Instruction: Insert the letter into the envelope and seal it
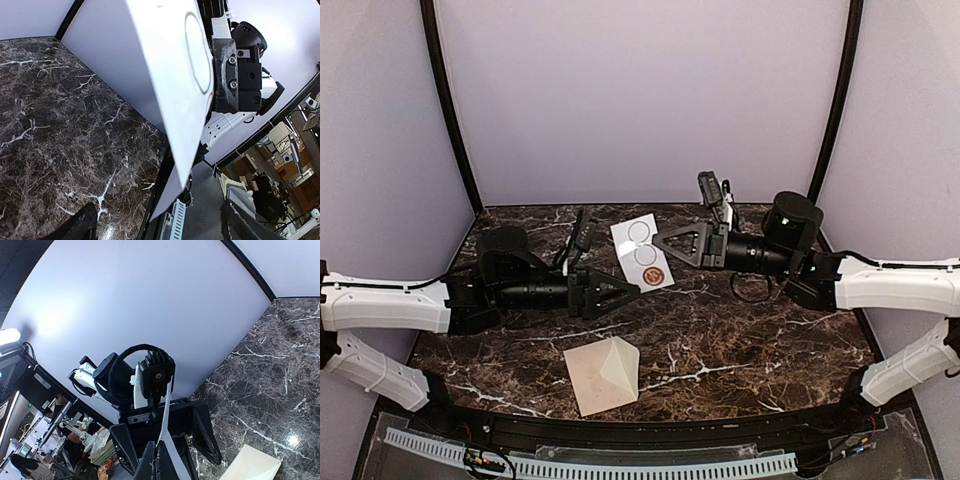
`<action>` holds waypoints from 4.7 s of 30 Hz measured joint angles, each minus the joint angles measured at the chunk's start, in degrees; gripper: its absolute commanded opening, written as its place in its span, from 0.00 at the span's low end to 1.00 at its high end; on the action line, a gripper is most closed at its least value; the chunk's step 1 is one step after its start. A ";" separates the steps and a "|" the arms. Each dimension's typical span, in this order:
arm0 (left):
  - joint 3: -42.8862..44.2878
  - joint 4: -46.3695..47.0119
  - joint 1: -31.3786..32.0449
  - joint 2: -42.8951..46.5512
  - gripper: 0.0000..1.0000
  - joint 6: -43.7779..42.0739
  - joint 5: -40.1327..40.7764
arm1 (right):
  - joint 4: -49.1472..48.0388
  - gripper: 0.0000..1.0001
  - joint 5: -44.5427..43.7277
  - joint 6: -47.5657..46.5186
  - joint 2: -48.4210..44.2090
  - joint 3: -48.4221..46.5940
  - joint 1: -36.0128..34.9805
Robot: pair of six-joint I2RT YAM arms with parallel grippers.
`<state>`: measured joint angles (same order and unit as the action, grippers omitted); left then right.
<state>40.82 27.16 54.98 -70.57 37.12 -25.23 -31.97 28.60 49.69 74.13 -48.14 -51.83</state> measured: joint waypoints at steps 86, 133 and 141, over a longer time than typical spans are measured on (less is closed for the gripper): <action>-0.68 -1.14 -0.24 -1.97 0.00 7.13 -0.33 | 21.79 0.37 -1.49 -14.08 -5.11 0.09 -3.37; -1.60 7.50 -0.72 -1.97 0.00 8.57 -8.76 | 15.17 0.20 5.11 -12.17 1.46 -0.52 -3.96; -1.66 6.84 -0.72 -1.97 0.00 8.55 -7.10 | 14.80 0.04 5.05 -11.41 1.46 -0.52 -3.96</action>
<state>39.16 34.00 54.26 -72.53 45.67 -32.34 -17.17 33.65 38.28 75.59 -48.66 -55.79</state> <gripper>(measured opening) 0.004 0.085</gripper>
